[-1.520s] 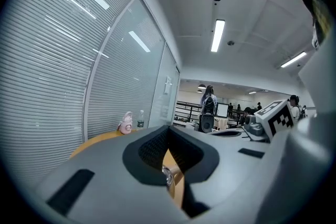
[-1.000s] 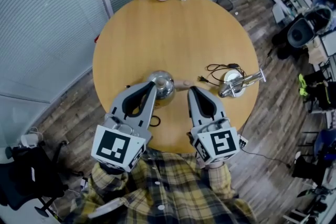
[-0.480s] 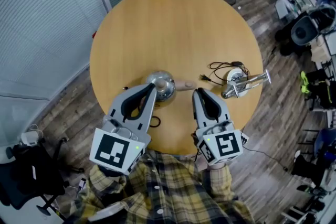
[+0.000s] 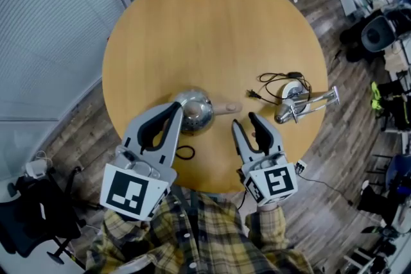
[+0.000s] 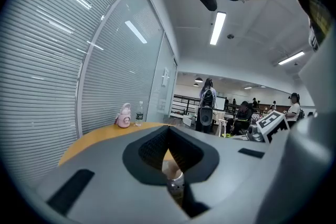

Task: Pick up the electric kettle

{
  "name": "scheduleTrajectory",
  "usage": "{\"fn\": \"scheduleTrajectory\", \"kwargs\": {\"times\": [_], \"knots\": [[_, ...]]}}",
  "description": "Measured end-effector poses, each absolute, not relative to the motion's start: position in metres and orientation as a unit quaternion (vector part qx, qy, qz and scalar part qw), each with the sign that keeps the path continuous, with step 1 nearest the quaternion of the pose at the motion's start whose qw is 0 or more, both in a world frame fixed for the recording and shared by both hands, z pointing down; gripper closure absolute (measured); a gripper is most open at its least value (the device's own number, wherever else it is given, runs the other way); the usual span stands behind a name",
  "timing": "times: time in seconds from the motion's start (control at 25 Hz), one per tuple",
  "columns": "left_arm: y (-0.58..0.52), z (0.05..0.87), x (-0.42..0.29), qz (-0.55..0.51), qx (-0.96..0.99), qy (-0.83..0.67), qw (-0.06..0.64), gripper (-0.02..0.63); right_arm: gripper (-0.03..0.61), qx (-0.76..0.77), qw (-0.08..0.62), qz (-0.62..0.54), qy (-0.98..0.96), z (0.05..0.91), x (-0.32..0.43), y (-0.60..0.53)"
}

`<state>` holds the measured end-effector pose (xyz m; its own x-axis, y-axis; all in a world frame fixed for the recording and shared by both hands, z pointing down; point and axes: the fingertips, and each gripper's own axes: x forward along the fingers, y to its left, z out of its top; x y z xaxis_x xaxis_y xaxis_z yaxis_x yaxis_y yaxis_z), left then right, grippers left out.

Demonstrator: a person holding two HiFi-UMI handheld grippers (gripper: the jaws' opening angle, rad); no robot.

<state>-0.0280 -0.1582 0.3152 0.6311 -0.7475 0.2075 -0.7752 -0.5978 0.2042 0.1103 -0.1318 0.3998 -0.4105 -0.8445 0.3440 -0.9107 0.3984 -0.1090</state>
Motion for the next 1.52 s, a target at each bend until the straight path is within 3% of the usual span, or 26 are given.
{"fn": "scheduleTrajectory", "kwargs": {"times": [0.48,1.52], "knots": [[-0.178,0.342,-0.032,0.045,0.881,-0.446,0.148,0.611,0.344,0.535,0.141,0.152,-0.819,0.459,0.118,-0.143],[-0.182,0.383,-0.029,0.064,0.871,-0.452,0.184,0.611,0.345,0.556,0.101,0.122,-0.816,0.505,0.115,-0.197]]}}
